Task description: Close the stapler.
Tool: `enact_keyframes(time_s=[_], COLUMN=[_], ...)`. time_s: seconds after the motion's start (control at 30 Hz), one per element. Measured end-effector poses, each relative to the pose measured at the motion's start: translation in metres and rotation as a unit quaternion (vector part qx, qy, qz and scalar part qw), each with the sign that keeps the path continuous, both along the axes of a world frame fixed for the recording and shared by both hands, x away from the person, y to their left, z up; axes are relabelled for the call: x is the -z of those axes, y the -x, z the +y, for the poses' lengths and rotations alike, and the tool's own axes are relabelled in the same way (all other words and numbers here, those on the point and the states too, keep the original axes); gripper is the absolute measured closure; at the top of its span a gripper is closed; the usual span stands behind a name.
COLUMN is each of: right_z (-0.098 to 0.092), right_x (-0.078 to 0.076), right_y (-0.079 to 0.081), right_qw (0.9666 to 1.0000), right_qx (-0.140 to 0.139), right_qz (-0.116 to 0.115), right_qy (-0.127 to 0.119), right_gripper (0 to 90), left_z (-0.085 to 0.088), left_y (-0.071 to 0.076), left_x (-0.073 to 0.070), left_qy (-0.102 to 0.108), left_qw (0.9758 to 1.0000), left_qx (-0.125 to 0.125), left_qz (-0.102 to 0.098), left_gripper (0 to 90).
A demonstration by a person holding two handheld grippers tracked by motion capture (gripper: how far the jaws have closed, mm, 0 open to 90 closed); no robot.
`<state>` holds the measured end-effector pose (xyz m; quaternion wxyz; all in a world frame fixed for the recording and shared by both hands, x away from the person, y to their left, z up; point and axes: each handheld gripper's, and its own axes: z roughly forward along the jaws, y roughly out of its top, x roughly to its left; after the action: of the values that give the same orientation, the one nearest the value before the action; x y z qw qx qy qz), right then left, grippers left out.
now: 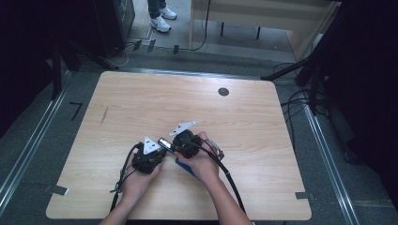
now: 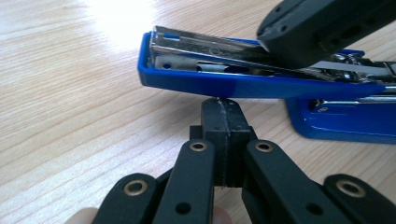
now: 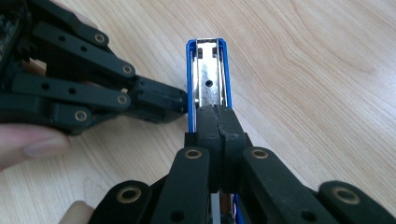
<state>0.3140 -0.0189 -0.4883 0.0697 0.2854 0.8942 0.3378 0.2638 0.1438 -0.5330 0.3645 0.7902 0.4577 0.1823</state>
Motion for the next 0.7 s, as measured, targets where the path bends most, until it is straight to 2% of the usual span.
enact_keyframes(time_s=[0.23,0.6,0.7], right_z=[0.000,-0.005,-0.007], right_x=[-0.001,-0.010,-0.012], right_y=[0.000,0.005,0.007], right_qw=[1.0000,0.9999,0.9998], right_qx=[-0.001,-0.001,0.000], right_qz=[-0.004,-0.013,-0.018], right_qy=[0.002,-0.005,-0.008], right_gripper=[90.0,90.0,90.0], left_z=[0.001,-0.007,-0.009], left_y=[0.000,0.007,0.009], left_x=[0.000,-0.004,-0.006], left_qy=[0.006,0.025,0.027], left_qw=[1.0000,0.9991,0.9989], left_qx=[0.000,0.014,0.018], left_qz=[0.000,-0.031,-0.034], left_gripper=[90.0,90.0,90.0])
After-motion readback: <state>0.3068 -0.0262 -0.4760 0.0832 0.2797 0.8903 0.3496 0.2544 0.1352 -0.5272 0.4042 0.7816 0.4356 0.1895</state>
